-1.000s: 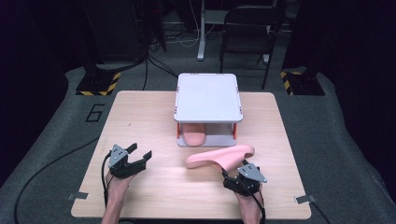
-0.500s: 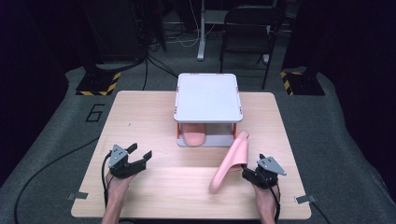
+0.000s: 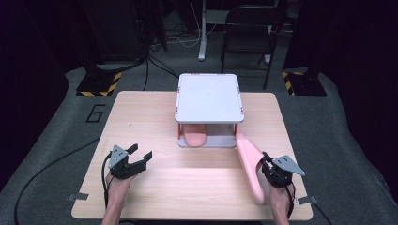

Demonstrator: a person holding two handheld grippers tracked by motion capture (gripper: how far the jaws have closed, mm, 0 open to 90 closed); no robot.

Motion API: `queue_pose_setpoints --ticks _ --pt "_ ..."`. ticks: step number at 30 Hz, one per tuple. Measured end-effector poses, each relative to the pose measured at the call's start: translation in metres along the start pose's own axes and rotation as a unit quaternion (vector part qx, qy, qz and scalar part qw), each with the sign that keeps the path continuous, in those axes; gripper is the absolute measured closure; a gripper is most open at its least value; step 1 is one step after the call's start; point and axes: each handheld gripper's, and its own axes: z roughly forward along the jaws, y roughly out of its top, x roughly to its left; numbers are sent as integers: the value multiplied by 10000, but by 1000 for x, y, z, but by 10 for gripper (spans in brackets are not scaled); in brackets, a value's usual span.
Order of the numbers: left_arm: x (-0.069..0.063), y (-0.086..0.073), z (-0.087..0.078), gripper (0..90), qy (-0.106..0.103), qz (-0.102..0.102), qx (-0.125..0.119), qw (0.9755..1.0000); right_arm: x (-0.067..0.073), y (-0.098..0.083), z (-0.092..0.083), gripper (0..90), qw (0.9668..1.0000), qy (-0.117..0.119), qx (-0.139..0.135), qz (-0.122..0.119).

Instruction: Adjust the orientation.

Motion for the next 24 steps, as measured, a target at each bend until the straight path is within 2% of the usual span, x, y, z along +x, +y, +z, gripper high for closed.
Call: queue_pose_setpoints --ticks 2,5,6,7,9,11,14,17,19,24 --pt "-1 0 0 273 -12 10 -12 10000 0 5 -4 772 9997 34 -14 -231" --pt "-1 0 0 274 -33 24 11 10000 6 5 -5 698 9977 507 135 -421" --pt "-1 0 0 274 -35 22 15 10000 10 5 -6 687 9965 717 45 -428" --pt "-1 0 0 275 -36 21 14 10000 15 5 -7 633 9949 870 -5 -508" --pt "-1 0 1 275 -35 17 20 10000 25 6 -7 546 9940 929 -9 -580" --pt "-1 0 1 275 -50 30 15 10000 32 6 -4 552 9924 1086 5 -585" --pt "-1 0 0 275 -26 -17 -28 10000 40 5 2 469 9909 1238 110 -512" --pt "1 0 -1 275 -33 -44 -28 10000 44 2 5 449 9888 1412 106 -478" --pt "1 0 -1 275 -4 -71 -80 9999 44 1 4 400 9885 1483 38 -304" --pt "1 0 -2 275 -66 -46 -83 9999 32 5 -9 252 9893 1436 -177 206"
